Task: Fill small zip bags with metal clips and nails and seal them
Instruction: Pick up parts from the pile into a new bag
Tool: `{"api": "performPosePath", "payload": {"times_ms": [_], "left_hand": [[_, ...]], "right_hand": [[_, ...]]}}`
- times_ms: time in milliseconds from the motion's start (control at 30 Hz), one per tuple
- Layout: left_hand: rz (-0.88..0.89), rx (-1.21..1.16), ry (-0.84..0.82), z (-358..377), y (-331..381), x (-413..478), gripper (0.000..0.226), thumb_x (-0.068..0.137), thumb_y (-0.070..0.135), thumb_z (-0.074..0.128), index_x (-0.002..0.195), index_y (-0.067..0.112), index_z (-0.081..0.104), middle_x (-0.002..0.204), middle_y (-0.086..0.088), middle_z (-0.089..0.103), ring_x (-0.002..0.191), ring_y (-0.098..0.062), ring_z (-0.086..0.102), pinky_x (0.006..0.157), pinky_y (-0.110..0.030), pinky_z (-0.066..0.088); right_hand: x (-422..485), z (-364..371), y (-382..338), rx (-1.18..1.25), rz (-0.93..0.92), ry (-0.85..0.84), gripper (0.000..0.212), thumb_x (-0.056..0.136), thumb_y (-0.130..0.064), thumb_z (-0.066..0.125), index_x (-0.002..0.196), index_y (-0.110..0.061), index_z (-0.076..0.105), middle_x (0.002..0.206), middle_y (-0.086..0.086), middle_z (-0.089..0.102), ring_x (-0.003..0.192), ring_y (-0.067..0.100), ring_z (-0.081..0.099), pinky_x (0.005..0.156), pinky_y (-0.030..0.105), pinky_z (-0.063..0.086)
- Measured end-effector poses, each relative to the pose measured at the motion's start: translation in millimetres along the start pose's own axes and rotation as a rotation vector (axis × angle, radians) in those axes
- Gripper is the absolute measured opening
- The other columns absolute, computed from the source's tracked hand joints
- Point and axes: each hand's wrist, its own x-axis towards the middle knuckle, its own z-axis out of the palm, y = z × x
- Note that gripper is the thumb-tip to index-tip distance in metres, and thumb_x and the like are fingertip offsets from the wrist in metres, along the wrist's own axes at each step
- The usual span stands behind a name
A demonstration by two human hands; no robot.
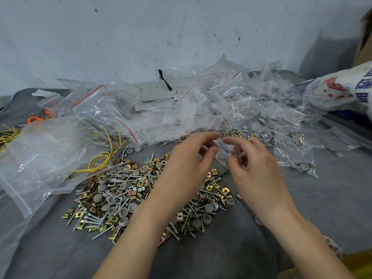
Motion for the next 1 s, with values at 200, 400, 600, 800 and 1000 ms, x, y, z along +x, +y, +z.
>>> {"api": "performPosePath", "payload": {"times_ms": [200,400,600,800,1000], "left_hand": [[-0.087,-0.015,0.009,-13,-13,-4,0.027,0.099,0.028,0.054,0.122,0.042,0.056,0.097,0.025,0.062,0.09,0.006,0.06,0.071,-0.013,0.045],[-0.122,0.334,-0.225,-22,-24,-16,0.025,0.101,0.027,0.05,0.124,0.034,0.059,0.109,0.02,0.065,0.098,0.007,0.059,0.084,-0.011,0.046],[-0.107,0.627,-0.407,-25,-29,-21,0.021,0.101,0.031,0.049,0.116,0.035,0.062,0.12,0.012,0.061,0.114,-0.012,0.053,0.103,-0.034,0.04],[-0.134,0.715,-0.449,-25,-32,-22,0.026,0.101,0.04,0.047,0.124,0.043,0.058,0.121,0.012,0.056,0.12,-0.016,0.047,0.1,-0.034,0.033],[-0.112,0.758,-0.397,-15,-33,-23,0.033,0.103,0.044,0.04,0.133,0.041,0.052,0.128,0.01,0.055,0.124,-0.016,0.047,0.101,-0.034,0.031]], "right_hand": [[0,0,-1,0.002,0.014,-0.005,0.034,0.093,-0.02,0.053,0.121,-0.036,0.064,0.097,-0.019,0.05,0.084,-0.001,0.055,0.071,0.015,0.04],[-1,-2,-3,0.027,0.028,-0.017,0.032,0.092,-0.018,0.055,0.115,-0.037,0.065,0.096,-0.018,0.05,0.083,0.0,0.052,0.068,0.01,0.038],[-1,-4,-4,0.057,0.035,-0.012,0.032,0.089,-0.013,0.059,0.109,-0.037,0.067,0.09,-0.015,0.05,0.078,0.003,0.051,0.064,0.011,0.036],[-1,-5,-6,0.07,0.026,-0.007,0.032,0.088,-0.012,0.06,0.105,-0.039,0.066,0.088,-0.014,0.05,0.075,0.002,0.051,0.064,0.01,0.037],[-1,-5,-7,0.081,0.029,-0.016,0.031,0.088,-0.011,0.06,0.105,-0.036,0.066,0.086,-0.012,0.05,0.073,0.0,0.05,0.065,0.01,0.037]]}}
